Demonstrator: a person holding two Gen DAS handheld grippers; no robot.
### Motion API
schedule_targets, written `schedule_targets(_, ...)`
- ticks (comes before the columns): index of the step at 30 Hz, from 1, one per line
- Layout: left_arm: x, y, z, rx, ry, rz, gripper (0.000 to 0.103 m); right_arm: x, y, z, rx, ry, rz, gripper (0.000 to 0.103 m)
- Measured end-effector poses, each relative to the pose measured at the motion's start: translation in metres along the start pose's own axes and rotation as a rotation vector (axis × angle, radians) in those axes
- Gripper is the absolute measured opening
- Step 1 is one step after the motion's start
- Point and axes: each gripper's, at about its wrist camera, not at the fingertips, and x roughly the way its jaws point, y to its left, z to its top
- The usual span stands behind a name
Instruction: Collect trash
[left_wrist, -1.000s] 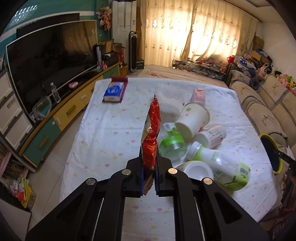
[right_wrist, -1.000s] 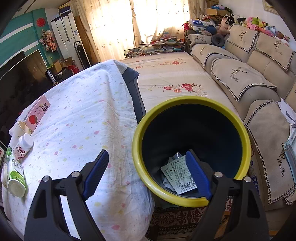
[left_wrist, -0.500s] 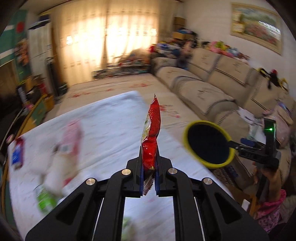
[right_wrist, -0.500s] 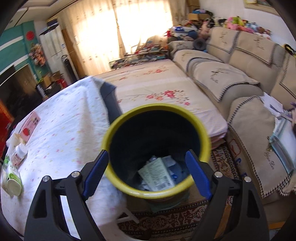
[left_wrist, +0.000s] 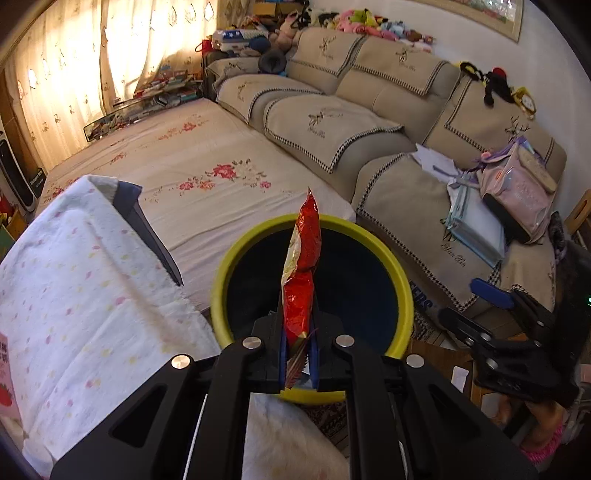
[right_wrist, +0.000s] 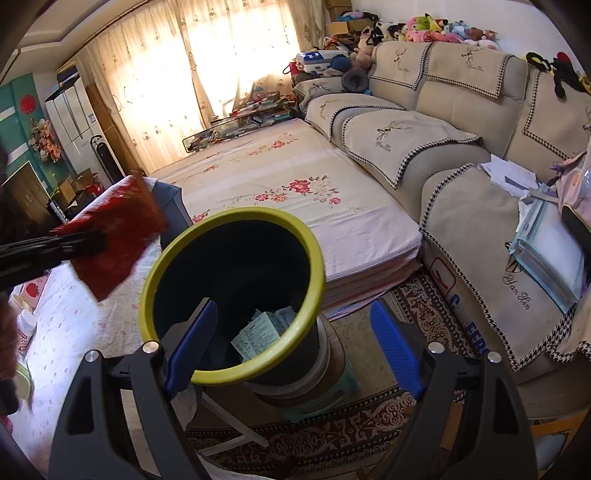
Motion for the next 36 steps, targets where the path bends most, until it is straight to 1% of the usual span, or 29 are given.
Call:
schedule_targets(2,0.023,-0.004,0.006,0.003,0.027,0.011,0.010,0.001,-0.002,0.000,0.006,0.002,-0.004,0.081)
schedule_targets(4,0.040,-0.004,0.011,-0.004,0.051,0.015,0.014,0.000,-0.004,0.000,0.011,0.003,-0.006,0.081)
schedule_targets(6,0.051,0.000,0.012,-0.015,0.066,0.026,0.031,0.001,-0.004,0.000,0.012,0.002,-0.006,0.081)
schedule_targets(7,0.054,0.001,0.012,-0.023,0.066,0.025,0.045,0.000,-0.003,0.000,0.011,0.001,-0.006,0.081)
schedule_targets(8,0.056,0.003,0.012,-0.036,0.065,0.025,0.050,-0.001,-0.001,0.000,0.007,-0.002,-0.004,0.080)
schedule_targets(9,0.054,0.005,0.011,-0.048,0.061,0.023,0.050,-0.002,0.002,0.000,0.005,-0.004,-0.003,0.081)
schedule_targets(10,0.050,0.008,0.008,-0.055,0.056,0.016,0.050,-0.003,0.004,-0.001,0.000,-0.005,-0.001,0.081)
schedule_targets(12,0.031,0.012,0.003,-0.060,0.024,0.003,0.057,-0.003,0.006,-0.002,-0.008,-0.003,0.002,0.081)
schedule_targets(14,-0.004,0.014,-0.005,-0.049,-0.052,0.023,0.076,-0.002,0.010,-0.003,-0.016,0.003,0.008,0.081)
schedule_targets(16,-0.035,0.014,-0.016,-0.044,-0.115,0.049,0.085,0.000,0.016,-0.004,-0.025,0.012,0.017,0.080)
schedule_targets(19,-0.090,0.025,-0.042,-0.063,-0.192,0.072,0.093,0.002,0.033,-0.007,-0.053,0.023,0.049,0.080)
schedule_targets(22,-0.143,0.045,-0.074,-0.113,-0.249,0.112,0.095,0.002,0.053,-0.011,-0.095,0.031,0.083,0.080)
schedule_targets(24,-0.172,0.060,-0.098,-0.153,-0.276,0.158,0.097,0.002,0.073,-0.013,-0.133,0.036,0.115,0.080)
schedule_targets(27,-0.218,0.089,-0.142,-0.235,-0.316,0.257,0.098,0.000,0.104,-0.019,-0.190,0.051,0.177,0.080)
schedule_targets(30,-0.255,0.113,-0.183,-0.298,-0.333,0.372,0.098,-0.002,0.143,-0.027,-0.270,0.068,0.242,0.080)
schedule_targets(31,-0.267,0.121,-0.198,-0.326,-0.340,0.406,0.098,-0.003,0.156,-0.030,-0.299,0.072,0.267,0.080)
schedule_targets(33,-0.286,0.139,-0.224,-0.383,-0.352,0.449,0.098,-0.007,0.187,-0.040,-0.366,0.089,0.339,0.080)
schedule_targets(36,-0.311,0.166,-0.270,-0.493,-0.364,0.482,0.098,-0.016,0.231,-0.056,-0.468,0.109,0.455,0.080)
